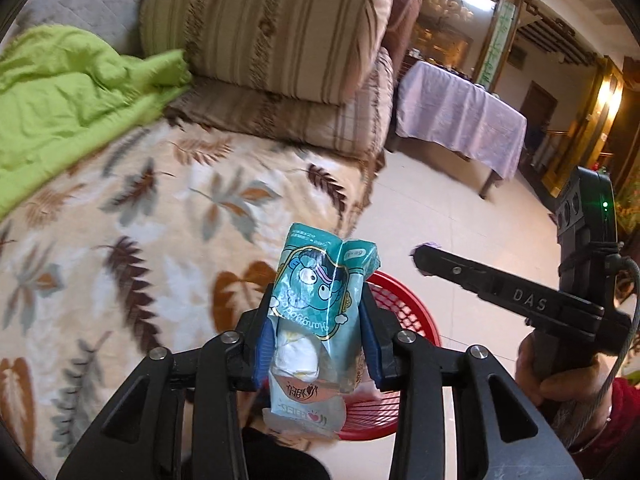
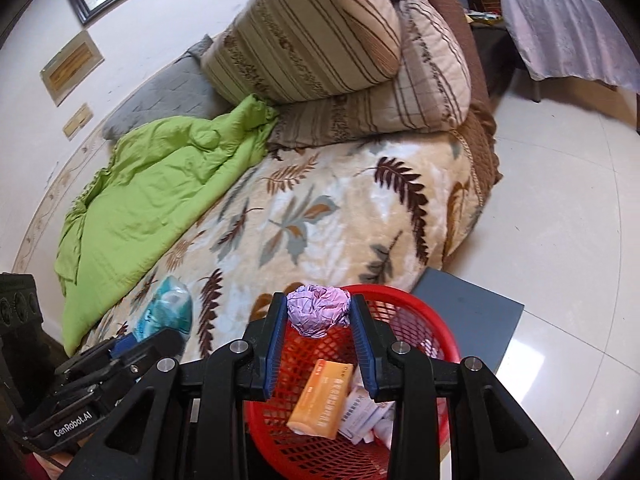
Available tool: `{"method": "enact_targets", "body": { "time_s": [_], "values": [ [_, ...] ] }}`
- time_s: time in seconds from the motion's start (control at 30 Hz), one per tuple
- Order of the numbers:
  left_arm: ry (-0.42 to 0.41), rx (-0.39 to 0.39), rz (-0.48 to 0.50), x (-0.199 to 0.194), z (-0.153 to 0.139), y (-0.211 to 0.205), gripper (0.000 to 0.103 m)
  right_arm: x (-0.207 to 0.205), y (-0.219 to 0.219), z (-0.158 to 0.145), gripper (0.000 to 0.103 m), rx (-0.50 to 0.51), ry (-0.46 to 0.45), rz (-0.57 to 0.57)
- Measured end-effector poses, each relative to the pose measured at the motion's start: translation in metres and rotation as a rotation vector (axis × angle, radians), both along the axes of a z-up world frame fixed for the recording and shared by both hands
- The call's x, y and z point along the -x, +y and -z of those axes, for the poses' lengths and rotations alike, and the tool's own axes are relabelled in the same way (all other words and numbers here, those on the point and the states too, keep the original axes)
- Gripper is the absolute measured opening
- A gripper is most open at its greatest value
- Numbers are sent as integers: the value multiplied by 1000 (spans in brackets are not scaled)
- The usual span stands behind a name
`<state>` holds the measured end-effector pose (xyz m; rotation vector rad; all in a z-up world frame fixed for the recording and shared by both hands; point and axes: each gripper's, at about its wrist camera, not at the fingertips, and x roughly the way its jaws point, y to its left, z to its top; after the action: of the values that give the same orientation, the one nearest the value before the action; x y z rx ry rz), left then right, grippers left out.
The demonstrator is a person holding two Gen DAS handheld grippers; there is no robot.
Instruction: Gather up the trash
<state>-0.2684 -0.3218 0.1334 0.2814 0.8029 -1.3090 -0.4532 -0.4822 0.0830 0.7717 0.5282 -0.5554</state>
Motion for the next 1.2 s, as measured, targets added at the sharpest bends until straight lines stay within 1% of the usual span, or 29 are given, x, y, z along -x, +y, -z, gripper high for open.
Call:
{"method": "enact_targets", "body": {
  "time_s": [0.03,0.07,0.1,0.13,0.17,0.2,0.23,0.27,0.3,0.4,0.43,0.47,0.5,0.57,0.63,0.7,0.73,0.83,0.87,0.93,1.0,1.03,1.13,1.2],
  "values": [
    [6,0,6,1,2,-3,42,1,-2,3,37,-5,11,8],
    [12,-10,16,3,5,-6,51,1,-3,4,44,-11,19,16],
    [15,-14,21,5,6,-8,55,2,-4,6,50,-17,27,23],
    [17,-16,27,5,6,-8,55,4,-4,7,57,-18,34,33],
    [14,-18,32,6,6,-8,55,5,-4,7,60,-11,43,45],
    [2,-16,27,6,4,-3,59,5,-3,6,61,-1,50,51],
    [-4,-18,19,5,3,-1,63,5,-2,5,64,7,55,53],
    [-11,-18,4,3,2,3,71,4,0,3,68,16,61,57],
    [-19,-11,-22,-1,-1,10,74,2,3,-1,69,35,71,62],
    [-61,12,-89,-14,-11,36,78,-10,19,-13,79,127,110,53],
    [-74,16,-112,-19,-13,43,79,-15,28,-17,84,171,131,52],
    [-86,26,-153,-27,-16,58,81,-21,36,-21,89,206,142,47],
    [-92,31,-178,-32,-18,67,85,-28,48,-26,91,252,157,39],
    [-122,38,-251,-43,-21,93,89,-39,65,-33,98,329,191,39],
    [-149,38,-300,-50,-23,112,90,-48,84,-40,103,394,205,42],
    [-189,23,-363,-54,-24,136,92,-54,99,-44,103,419,206,56],
    [-205,20,-379,-55,-25,142,93,-58,108,-45,103,433,217,61],
    [-283,16,-454,-52,-25,171,99,-66,133,-49,103,496,241,97],
    [-323,6,-489,-48,-25,181,100,-67,143,-50,103,505,236,93],
    [-364,-5,-521,-42,-24,193,100,-69,159,-51,103,478,205,37],
    [-380,-13,-526,-37,-23,202,101,-68,169,-49,103,435,181,-6],
    [-381,-17,-523,-35,-22,205,101,-68,172,-49,103,431,174,-17],
    [-383,-39,-541,-33,-22,213,101,-63,180,-54,103,458,174,16],
    [-389,-49,-569,-32,-22,219,101,-57,181,-55,103,451,171,36]
  ]
}}
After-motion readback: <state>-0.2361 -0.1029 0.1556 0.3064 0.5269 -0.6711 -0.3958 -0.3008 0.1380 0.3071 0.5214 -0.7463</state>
